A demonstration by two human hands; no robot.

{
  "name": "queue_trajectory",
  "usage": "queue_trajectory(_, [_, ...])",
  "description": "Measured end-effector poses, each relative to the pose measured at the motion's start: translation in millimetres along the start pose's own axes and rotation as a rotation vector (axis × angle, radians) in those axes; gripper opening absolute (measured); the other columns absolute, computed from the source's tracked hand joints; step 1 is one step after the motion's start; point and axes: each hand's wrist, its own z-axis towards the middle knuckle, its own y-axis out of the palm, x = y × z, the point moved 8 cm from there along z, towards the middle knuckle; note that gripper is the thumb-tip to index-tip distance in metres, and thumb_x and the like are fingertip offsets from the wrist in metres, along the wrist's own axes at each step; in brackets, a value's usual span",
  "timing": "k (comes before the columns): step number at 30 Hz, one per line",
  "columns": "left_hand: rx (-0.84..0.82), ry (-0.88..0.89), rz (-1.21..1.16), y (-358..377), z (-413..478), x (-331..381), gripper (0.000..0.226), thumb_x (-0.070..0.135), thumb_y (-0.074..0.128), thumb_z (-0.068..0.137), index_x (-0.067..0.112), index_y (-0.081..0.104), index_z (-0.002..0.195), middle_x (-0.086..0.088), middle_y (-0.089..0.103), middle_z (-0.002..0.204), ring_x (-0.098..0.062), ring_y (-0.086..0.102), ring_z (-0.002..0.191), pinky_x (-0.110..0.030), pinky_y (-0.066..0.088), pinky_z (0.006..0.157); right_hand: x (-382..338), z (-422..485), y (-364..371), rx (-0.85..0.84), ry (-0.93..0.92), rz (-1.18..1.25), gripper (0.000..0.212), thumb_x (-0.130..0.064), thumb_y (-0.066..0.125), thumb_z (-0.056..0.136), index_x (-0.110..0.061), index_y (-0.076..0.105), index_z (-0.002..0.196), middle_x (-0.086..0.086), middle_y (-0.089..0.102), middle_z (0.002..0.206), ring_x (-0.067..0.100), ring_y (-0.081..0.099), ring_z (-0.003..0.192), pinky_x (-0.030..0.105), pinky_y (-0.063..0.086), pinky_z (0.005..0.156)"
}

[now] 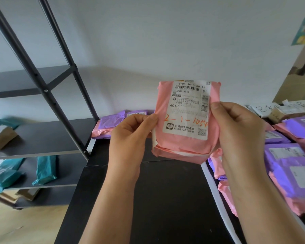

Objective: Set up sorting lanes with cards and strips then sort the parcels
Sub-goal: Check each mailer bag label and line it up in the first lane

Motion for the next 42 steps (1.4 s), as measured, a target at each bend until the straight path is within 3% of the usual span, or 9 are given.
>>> queue_trajectory(3, [-0.011, -0.013, -0.004, 0, 2, -4, 0.014, 0.031, 0.073, 0.084, 0.018, 0.072, 0.079, -0.01, 0.076, 0.093, -0.03, 0.071, 0.08, -0.051, 0.056, 0.081, 1, 1, 1, -0.001, -0.019, -0.016, 0.022, -0.031, 0.063, 0.093, -0.035, 0.073, 0.074, -0.011, 0.072, 0.074, 0.021, 0.069, 0.074, 0.048, 0.058, 0.07])
queue_trajectory(8, [-0.009, -0.043, 0.009, 0, 3, -19, 0.011, 0.028, 0.072, 0.088, 0.023, 0.077, 0.097, 0.002, 0.077, 0.096, -0.016, 0.074, 0.09, -0.031, 0.055, 0.078, 3, -5, 9, -0.075, -0.062, -0.105, 0.018, -0.028, 0.061, 0.097, -0.026, 0.071, 0.082, -0.007, 0.071, 0.076, 0.021, 0.067, 0.074, 0.049, 0.057, 0.068])
queue_trajectory(14, [0.115, -0.035, 0.013, -19, -1, -29, 0.007, 0.016, 0.073, 0.087, 0.02, 0.078, 0.088, -0.001, 0.077, 0.089, -0.02, 0.075, 0.086, -0.032, 0.059, 0.077, 4, -16, 25, -0.199, -0.038, -0.117, 0.013, -0.022, 0.061, 0.096, -0.023, 0.073, 0.091, -0.011, 0.073, 0.082, 0.016, 0.069, 0.081, 0.046, 0.058, 0.073])
queue_trajectory(19, [0.145, -0.022, 0.01, -34, -4, -25, 0.004, 0.015, 0.074, 0.086, 0.018, 0.077, 0.087, -0.002, 0.077, 0.089, -0.023, 0.075, 0.087, -0.042, 0.059, 0.084, 2, -24, 32, -0.246, -0.056, -0.159, 0.012, -0.02, 0.061, 0.096, -0.022, 0.073, 0.095, -0.017, 0.073, 0.088, 0.003, 0.067, 0.087, 0.016, 0.053, 0.067])
queue_trajectory(21, [0.143, -0.01, 0.021, -38, -5, -22, 0.004, 0.015, 0.074, 0.087, 0.019, 0.077, 0.087, -0.001, 0.077, 0.088, -0.022, 0.075, 0.087, -0.041, 0.059, 0.083, 1, -26, 35, -0.245, -0.049, -0.152, 0.013, -0.017, 0.061, 0.096, -0.021, 0.073, 0.097, -0.015, 0.073, 0.09, 0.004, 0.068, 0.087, 0.012, 0.051, 0.066])
queue_trajectory(28, [0.102, -0.084, 0.018, -53, 7, -15, 0.013, 0.022, 0.074, 0.087, 0.021, 0.075, 0.075, -0.003, 0.077, 0.083, -0.021, 0.074, 0.074, -0.028, 0.06, 0.063, -2, -31, 49, -0.255, 0.114, -0.043, 0.012, -0.028, 0.065, 0.093, -0.027, 0.073, 0.102, -0.013, 0.075, 0.092, 0.006, 0.072, 0.086, 0.031, 0.061, 0.075])
queue_trajectory(35, [0.167, -0.296, -0.078, -81, 20, -34, 0.01, 0.013, 0.071, 0.087, 0.005, 0.072, 0.082, -0.007, 0.076, 0.077, -0.018, 0.069, 0.059, -0.023, 0.053, 0.05, 9, -45, 77, -0.317, 0.315, 0.1, 0.023, -0.036, 0.066, 0.09, -0.02, 0.076, 0.104, -0.005, 0.077, 0.101, 0.015, 0.07, 0.102, 0.04, 0.051, 0.095])
queue_trajectory(38, [0.196, -0.376, -0.141, -91, 22, -40, 0.009, 0.01, 0.069, 0.087, 0.004, 0.069, 0.081, -0.006, 0.075, 0.069, -0.014, 0.067, 0.053, -0.022, 0.051, 0.045, 8, -51, 85, -0.283, 0.322, 0.08, 0.018, -0.037, 0.067, 0.09, -0.023, 0.078, 0.089, -0.005, 0.077, 0.096, 0.017, 0.069, 0.104, 0.048, 0.047, 0.104])
queue_trajectory(42, [0.213, -0.419, -0.213, -100, 23, -41, 0.014, 0.005, 0.068, 0.086, 0.005, 0.067, 0.072, -0.003, 0.068, 0.055, -0.012, 0.061, 0.044, -0.02, 0.049, 0.042, 1, -57, 94, -0.269, 0.296, 0.084, 0.023, -0.031, 0.067, 0.092, -0.028, 0.079, 0.073, -0.007, 0.078, 0.087, 0.005, 0.072, 0.088, 0.032, 0.052, 0.091])
